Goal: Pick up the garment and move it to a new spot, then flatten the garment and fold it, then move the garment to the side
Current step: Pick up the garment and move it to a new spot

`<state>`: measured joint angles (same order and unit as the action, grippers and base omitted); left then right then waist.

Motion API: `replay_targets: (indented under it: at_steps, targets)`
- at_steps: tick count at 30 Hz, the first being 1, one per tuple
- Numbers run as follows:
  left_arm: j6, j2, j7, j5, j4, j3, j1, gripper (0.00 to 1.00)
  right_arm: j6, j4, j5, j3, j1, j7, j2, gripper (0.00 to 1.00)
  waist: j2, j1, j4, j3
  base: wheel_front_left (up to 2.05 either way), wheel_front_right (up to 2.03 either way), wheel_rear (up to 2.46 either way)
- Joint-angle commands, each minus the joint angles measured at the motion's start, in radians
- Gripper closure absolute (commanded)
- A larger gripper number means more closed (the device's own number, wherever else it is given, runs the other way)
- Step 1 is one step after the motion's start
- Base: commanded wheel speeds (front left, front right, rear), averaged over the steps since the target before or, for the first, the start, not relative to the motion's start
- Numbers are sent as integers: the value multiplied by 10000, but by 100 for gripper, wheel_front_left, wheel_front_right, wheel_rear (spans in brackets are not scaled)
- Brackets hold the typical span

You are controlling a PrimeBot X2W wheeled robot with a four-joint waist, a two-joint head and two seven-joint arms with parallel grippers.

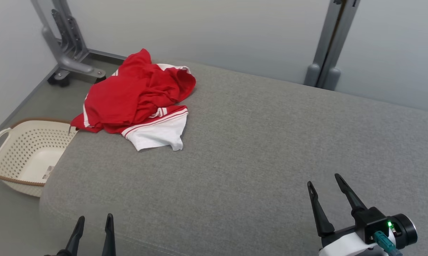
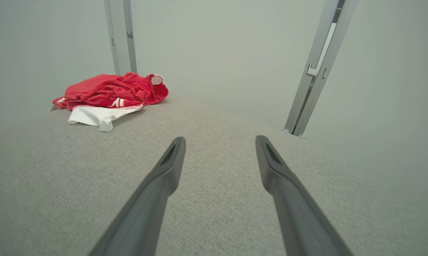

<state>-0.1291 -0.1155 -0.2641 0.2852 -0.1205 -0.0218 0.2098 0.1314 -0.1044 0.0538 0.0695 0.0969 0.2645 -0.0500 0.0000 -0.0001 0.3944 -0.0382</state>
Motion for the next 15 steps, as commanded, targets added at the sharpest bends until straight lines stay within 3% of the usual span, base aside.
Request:
replay_targets:
  at_steps: [1,7,15]
  targets:
    - [-25,14,-5,-32,85,36,68,0,-14,-42,-68,46,-34,0,-15,0,0,1,880,-130,0,0,0]
    - [-25,130,-5,289,69,-314,-793,0,-14,15,232,137,-262,-1,-263,0,0,1,551,757,0,0,0]
    - [-25,-263,322,1744,-1686,-1685,-4292,0,-14,438,560,198,-1558,-2,-1621,0,0,1,-124,3806,0,0,0]
